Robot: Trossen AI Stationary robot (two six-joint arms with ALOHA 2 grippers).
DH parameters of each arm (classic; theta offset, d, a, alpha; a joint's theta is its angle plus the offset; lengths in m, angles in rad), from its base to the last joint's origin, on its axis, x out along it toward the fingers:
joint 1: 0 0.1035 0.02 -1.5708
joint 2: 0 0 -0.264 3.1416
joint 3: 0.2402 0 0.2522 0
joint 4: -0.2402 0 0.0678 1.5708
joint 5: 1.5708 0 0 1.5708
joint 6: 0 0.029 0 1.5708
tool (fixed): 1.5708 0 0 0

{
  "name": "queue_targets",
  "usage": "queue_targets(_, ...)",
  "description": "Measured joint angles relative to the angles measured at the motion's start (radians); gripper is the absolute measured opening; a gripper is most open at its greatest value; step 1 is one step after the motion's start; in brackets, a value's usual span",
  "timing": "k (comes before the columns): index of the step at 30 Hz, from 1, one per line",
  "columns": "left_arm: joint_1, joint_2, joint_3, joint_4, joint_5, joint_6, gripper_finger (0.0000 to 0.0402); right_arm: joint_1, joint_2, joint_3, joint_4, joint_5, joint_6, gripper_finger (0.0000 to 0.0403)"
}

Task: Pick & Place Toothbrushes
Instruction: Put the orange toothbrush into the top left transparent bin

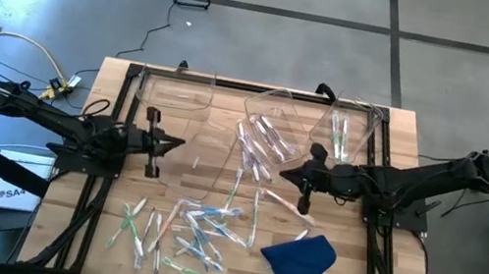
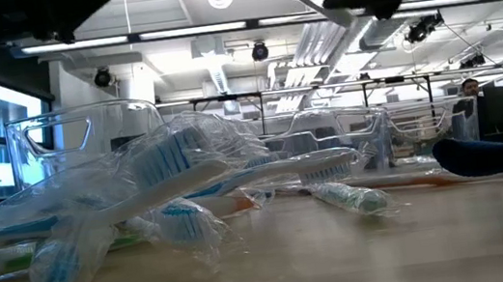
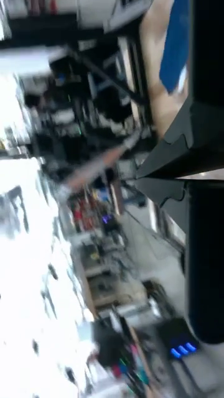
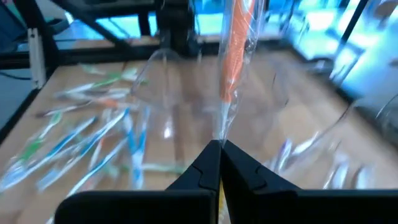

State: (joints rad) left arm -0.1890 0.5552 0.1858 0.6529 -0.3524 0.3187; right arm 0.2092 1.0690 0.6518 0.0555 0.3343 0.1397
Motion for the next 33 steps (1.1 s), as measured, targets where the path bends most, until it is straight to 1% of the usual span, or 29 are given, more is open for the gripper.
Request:
queue_targets(2,0.0,0.001,0.014,-0.053,-0.03,-0.002,0.0008,-0.002,0.018,0.0,0.052,0.022,-0.057,0.0003)
queue_targets(5,0.0,0.007,0.044,-0.116,-0.071,-0.014,0.0036,-0.003,0.055,0.0,0.126,0.045,-0.123,0.0003)
queue_targets(11,0.0,0.012,0.109,-0.148,-0.113,-0.011,0.0128,-0.021,0.141,0.0,0.239,0.088,-0.205,0.0003)
queue_targets(14,0.0,0.011,0.133,-0.193,-0.127,0.037,0.0163,-0.043,0.192,0.0,0.333,0.102,-0.245,0.0003)
queue_targets(16,0.0,0.013,0.144,-0.208,-0.13,0.043,0.0172,-0.058,0.227,0.0,0.398,0.102,-0.257,0.0003)
queue_targets(20,0.025,0.012,0.183,-0.248,-0.118,0.013,0.017,-0.075,0.29,0.001,0.51,0.102,-0.279,0.0003)
queue_targets(23,0.112,0.012,0.236,-0.375,-0.036,-0.06,0.0164,-0.075,0.329,0.001,0.564,0.102,-0.287,0.0003)
queue_targets(25,0.195,0.014,0.278,-0.48,0.076,-0.113,0.0161,-0.075,0.347,0.001,0.597,0.101,-0.301,0.0003)
queue_targets(26,0.237,0.023,0.292,-0.506,0.137,-0.137,0.016,-0.075,0.352,0.001,0.605,0.101,-0.302,0.0003)
queue_targets(29,0.338,0.063,0.304,-0.472,0.297,-0.167,0.0159,-0.075,0.357,0.001,0.619,0.094,-0.301,0.0003)
queue_targets(31,0.382,0.105,0.304,-0.398,0.388,-0.17,0.0159,-0.075,0.357,0.001,0.632,0.094,-0.299,0.0003)
queue_targets(33,0.409,0.16,0.306,-0.323,0.454,-0.174,0.0159,-0.075,0.357,0.001,0.647,0.094,-0.295,0.0003)
